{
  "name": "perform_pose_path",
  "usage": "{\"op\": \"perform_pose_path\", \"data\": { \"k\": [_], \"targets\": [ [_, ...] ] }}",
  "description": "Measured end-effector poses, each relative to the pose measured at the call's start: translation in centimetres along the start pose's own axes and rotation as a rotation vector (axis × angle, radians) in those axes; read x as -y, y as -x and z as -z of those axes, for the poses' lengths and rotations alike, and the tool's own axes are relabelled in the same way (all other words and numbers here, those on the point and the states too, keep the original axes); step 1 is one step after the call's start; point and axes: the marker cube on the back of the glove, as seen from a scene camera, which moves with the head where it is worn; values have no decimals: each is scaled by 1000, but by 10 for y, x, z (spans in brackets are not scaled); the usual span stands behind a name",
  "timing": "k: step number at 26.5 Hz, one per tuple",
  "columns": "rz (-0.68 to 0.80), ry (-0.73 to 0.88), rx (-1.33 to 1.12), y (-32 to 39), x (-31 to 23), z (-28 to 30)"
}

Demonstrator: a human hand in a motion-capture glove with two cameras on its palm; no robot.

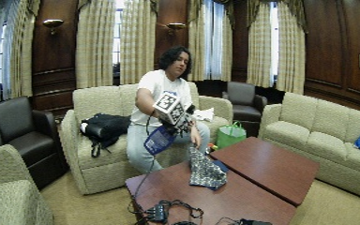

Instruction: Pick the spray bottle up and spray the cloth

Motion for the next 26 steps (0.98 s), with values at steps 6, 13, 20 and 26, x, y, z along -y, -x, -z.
{"op": "perform_pose_path", "data": {
  "k": [6, 13, 20, 26],
  "targets": [
    [-125, 257, -226, 13, 36, -41],
    [-248, 464, -458, 11, 68, -107],
    [-300, 616, -613, 6, 82, -178],
    [-305, 650, -632, -2, 85, -210]
  ]
}}
